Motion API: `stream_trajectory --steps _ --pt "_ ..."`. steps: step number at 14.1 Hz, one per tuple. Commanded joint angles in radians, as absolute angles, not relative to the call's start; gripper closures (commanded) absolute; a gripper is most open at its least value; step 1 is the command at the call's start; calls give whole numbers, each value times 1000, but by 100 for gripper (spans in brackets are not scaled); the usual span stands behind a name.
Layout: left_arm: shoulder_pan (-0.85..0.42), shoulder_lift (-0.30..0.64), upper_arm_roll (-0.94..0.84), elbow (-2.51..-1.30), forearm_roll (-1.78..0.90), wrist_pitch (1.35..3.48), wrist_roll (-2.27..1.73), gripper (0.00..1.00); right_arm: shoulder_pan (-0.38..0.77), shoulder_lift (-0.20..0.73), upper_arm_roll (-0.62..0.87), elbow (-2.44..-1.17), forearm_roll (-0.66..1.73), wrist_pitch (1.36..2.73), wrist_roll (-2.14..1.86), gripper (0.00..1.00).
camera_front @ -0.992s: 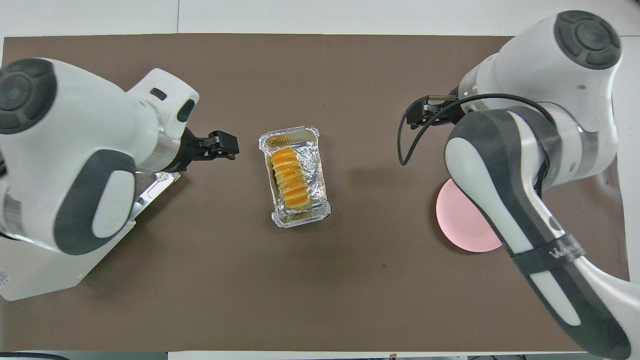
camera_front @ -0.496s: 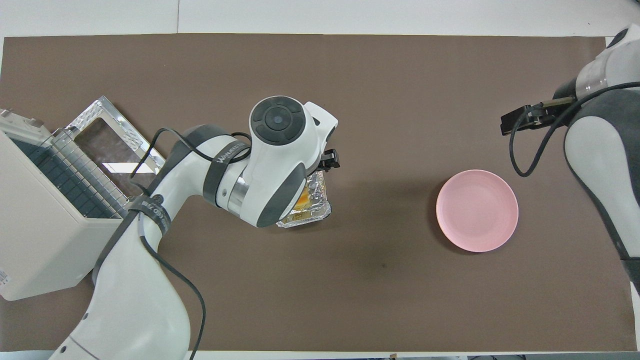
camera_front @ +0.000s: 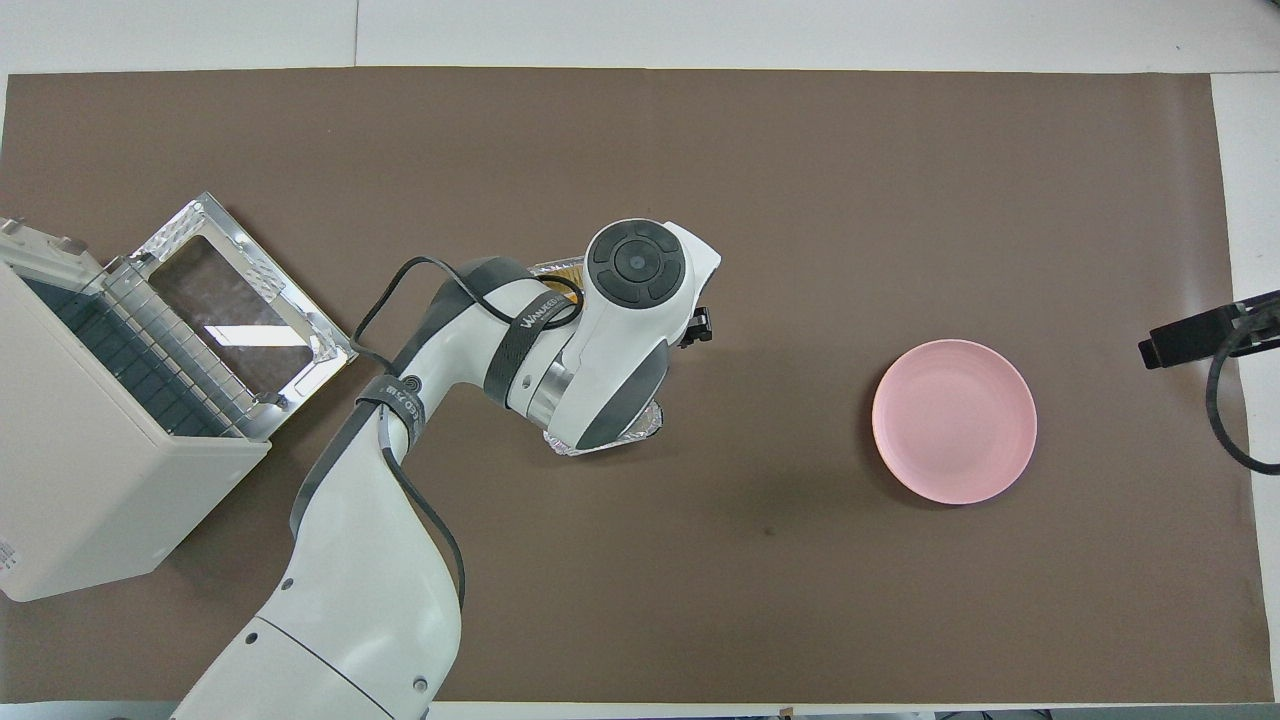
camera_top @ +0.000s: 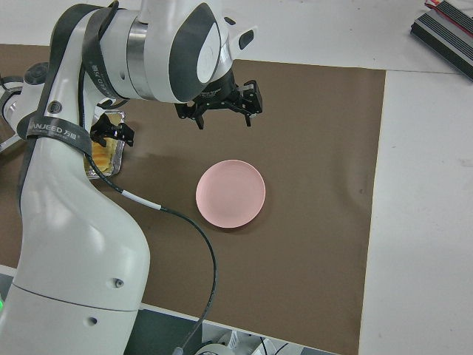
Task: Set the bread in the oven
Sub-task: 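Grasp the foil tray with the left gripper and lift it toward the oven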
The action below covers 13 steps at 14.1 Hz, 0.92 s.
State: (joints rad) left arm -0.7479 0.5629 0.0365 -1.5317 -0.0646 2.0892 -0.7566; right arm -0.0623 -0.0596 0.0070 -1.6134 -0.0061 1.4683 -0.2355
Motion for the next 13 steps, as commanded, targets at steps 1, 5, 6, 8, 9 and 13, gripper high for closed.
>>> stream_trajectory --steps 1,5,6,8,9,13 --pt "-784 604 54 -1517 -46 2118 -793 45 -86 -81 21 -1641 -31 1468 -256 0" --pt "-770 601 57 -1517 -48 2041 -816 100 -84 -77 23 -1637 -29 1471 -203 0" --pt "-769 595 63 -1516 -48 2013 -818 100 -84 -75 23 -1638 -29 1471 -198 0" --pt "-767 562 101 -1499 -58 1919 -818 100 -84 -75 23 -1637 -29 1471 -198 0" --pt "-767 555 121 -1465 -69 1861 -821 100 -84 -77 23 -1637 -29 1470 -198 0" --pt "-729 569 253 -1298 -115 1688 -819 100 -84 -81 23 -1640 -29 1464 -201 0"
